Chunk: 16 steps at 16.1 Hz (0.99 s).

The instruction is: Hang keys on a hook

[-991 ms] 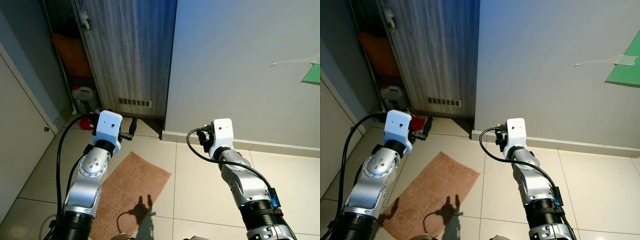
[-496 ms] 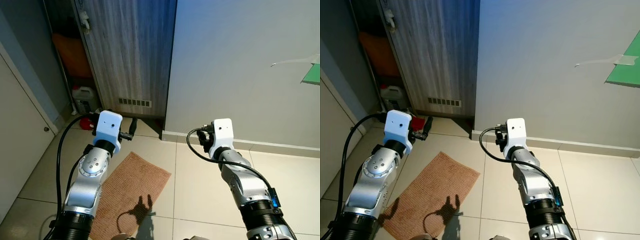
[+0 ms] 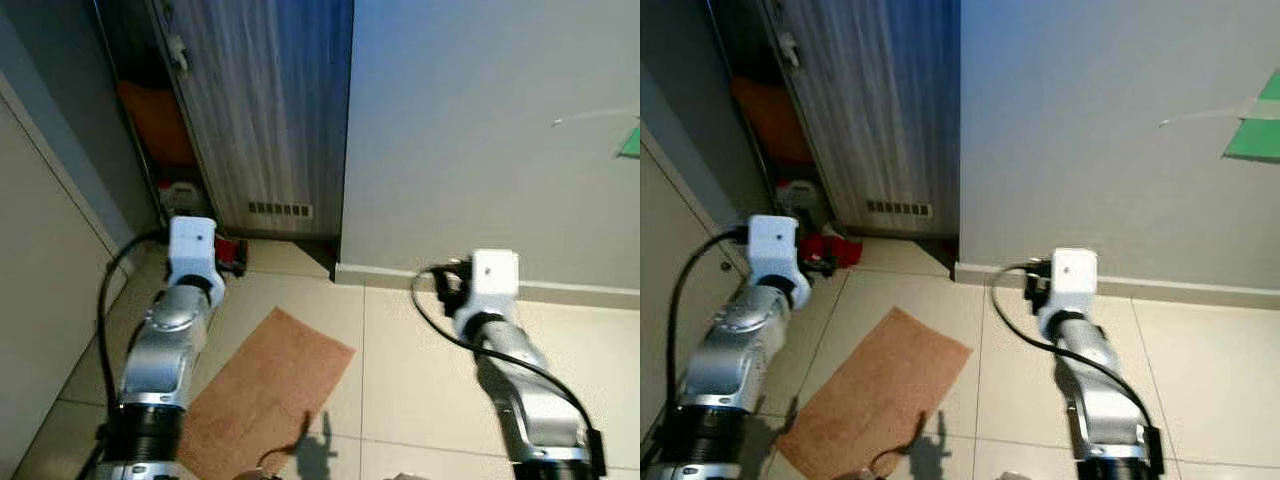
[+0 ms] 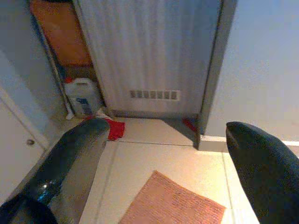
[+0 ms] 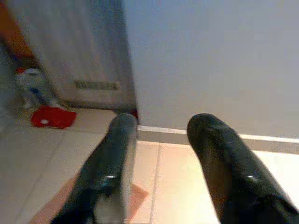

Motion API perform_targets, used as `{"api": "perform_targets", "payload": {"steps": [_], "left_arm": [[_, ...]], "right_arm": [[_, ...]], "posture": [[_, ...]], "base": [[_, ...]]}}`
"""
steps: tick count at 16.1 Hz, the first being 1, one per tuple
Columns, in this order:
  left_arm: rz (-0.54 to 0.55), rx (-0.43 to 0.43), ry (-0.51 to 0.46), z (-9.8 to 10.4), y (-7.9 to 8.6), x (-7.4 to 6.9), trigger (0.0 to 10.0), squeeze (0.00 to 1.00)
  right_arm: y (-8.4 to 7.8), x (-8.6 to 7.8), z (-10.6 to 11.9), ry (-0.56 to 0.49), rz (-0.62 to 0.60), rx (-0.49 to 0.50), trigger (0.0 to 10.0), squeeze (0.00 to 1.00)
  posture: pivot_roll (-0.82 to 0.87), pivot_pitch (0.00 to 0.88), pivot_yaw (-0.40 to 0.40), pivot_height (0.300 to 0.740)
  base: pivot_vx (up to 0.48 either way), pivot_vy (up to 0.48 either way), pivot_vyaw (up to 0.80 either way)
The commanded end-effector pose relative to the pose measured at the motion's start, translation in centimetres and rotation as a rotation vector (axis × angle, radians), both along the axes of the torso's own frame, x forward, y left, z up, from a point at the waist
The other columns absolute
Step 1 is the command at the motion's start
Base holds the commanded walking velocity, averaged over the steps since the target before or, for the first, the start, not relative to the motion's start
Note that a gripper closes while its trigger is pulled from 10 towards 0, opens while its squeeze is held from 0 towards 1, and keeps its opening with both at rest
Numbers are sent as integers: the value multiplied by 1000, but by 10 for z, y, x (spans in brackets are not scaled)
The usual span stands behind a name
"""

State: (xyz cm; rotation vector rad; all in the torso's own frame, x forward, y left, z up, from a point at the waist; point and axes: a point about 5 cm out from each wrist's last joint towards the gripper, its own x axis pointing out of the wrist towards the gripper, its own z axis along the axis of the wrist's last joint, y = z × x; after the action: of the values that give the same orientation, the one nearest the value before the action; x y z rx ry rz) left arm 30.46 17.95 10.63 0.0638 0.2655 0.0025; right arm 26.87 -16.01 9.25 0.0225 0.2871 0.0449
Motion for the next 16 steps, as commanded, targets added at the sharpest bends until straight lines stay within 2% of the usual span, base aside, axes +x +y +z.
{"api": "perform_targets", "payload": {"steps": [1, 3, 5, 8, 9, 10, 11, 14, 15, 16], "left_arm": [[5, -38, 2, 1, 2, -1, 10000, 1000], [7, -106, 34, -3, 3, -6, 10000, 1000], [3, -95, 62, -16, 6, -17, 10000, 1000], [15, -125, 61, -20, 8, -21, 10000, 1000], [22, -124, 64, -21, 10, -26, 10000, 1000], [9, -118, 61, -21, 9, -29, 10000, 1000], [-51, -4, 38, -16, 4, -34, 10000, 1000], [-89, -2, -7, -8, -2, -30, 10000, 1000], [-112, -2, -50, -3, -7, -23, 10000, 0], [-146, 21, -71, -2, -15, -19, 10000, 0]], "right_arm": [[0, -1, 5, -13, 2, 16, 10000, 1000], [0, -5, 10, -6, -1, 18, 10000, 1000], [1, -3, 8, -17, 59, -37, 10000, 1000], [4, -1, 9, -42, 91, -12, 10000, 1000], [5, 1, 8, -37, 83, -16, 10000, 1000], [5, 3, 8, -33, 82, -14, 10000, 1000], [6, 4, 2, -7, 65, -5, 10000, 1000], [6, 1, 0, -3, 62, -2, 10000, 1000], [1, -6, 0, -5, 28, -3, 10000, 0], [-1, -11, 1, -6, 3, -3, 10000, 0]], "posture": [[-45, 0, 52, 740], [-44, 0, 46, 740], [-35, 0, 29, 740], [-11, 0, 2, 740], [8, 0, -12, 740], [15, 0, -20, 740], [22, 0, -24, 740], [-6, 0, -3, 740], [-40, 0, 25, 740], [-65, 0, 42, 740]], "base": [[0, 0, 0], [0, 0, 0], [0, 0, 0], [0, 0, 0], [0, 0, 0], [0, 0, 0], [0, 0, -781], [0, 0, -781], [0, 0, -775], [0, 0, -775]]}}
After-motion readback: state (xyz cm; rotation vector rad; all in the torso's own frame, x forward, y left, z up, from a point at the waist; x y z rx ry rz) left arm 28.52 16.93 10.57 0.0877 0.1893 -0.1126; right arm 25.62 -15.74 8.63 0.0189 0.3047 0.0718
